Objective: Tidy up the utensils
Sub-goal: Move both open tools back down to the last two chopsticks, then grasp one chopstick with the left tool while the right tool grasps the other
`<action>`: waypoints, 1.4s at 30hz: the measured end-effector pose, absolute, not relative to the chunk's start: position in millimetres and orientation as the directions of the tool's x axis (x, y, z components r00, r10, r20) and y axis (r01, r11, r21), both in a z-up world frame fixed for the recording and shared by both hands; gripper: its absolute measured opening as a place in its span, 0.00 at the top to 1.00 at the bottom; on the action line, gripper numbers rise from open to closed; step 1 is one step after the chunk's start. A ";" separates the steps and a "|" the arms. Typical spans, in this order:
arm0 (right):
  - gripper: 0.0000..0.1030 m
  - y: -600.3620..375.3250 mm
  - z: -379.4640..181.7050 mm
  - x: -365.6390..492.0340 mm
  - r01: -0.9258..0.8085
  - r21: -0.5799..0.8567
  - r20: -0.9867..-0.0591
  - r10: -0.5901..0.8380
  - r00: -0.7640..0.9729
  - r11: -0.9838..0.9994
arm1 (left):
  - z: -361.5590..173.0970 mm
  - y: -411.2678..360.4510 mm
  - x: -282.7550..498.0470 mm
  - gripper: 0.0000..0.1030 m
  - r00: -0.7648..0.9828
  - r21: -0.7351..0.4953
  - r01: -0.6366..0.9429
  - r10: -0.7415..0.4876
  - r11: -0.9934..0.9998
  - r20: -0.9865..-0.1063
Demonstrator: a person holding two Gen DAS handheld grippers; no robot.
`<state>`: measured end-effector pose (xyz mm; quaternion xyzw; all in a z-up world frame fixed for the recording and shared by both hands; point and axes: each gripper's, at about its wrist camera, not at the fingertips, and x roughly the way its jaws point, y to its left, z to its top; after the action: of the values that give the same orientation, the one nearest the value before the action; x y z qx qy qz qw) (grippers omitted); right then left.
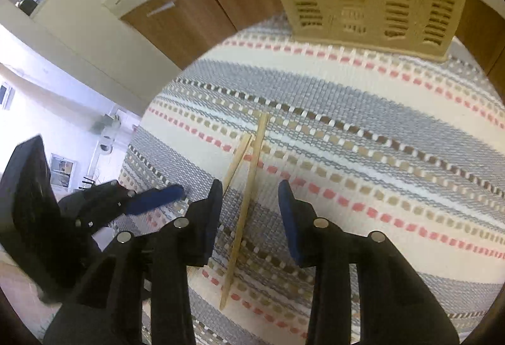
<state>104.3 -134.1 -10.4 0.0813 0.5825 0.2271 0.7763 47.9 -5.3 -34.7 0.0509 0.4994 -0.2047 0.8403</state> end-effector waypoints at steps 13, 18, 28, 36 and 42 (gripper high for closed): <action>0.81 -103.0 -27.5 115.4 -0.291 0.298 -0.898 0.371 0.238 0.909 | -49.1 10.9 43.3 0.96 0.445 -0.137 0.283 -0.257 0.949 -0.858; 0.95 -83.5 -24.7 100.6 -0.375 0.121 -0.921 0.244 0.302 0.919 | -48.6 38.2 45.5 0.96 0.445 -0.237 0.195 -0.302 0.952 -0.843; 0.97 -138.1 -21.4 107.0 -0.278 0.070 -0.942 0.155 0.298 0.958 | -51.2 49.5 55.4 0.96 0.382 -0.342 0.171 -0.382 0.924 -0.841; 0.90 -159.0 -27.4 124.6 -0.264 0.198 -0.947 0.254 0.195 0.944 | -43.6 37.8 86.8 0.82 0.361 -0.303 0.212 -0.362 0.929 -0.859; 0.84 -137.1 -28.7 127.3 -0.311 0.132 -0.962 0.197 0.187 0.941 | -45.0 22.9 101.5 0.82 0.329 -0.225 0.256 -0.304 0.940 -0.894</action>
<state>127.3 -137.1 -28.7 -0.0463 0.6158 0.1649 0.7690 101.5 22.9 -45.0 -0.0216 0.5533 -0.1719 0.8148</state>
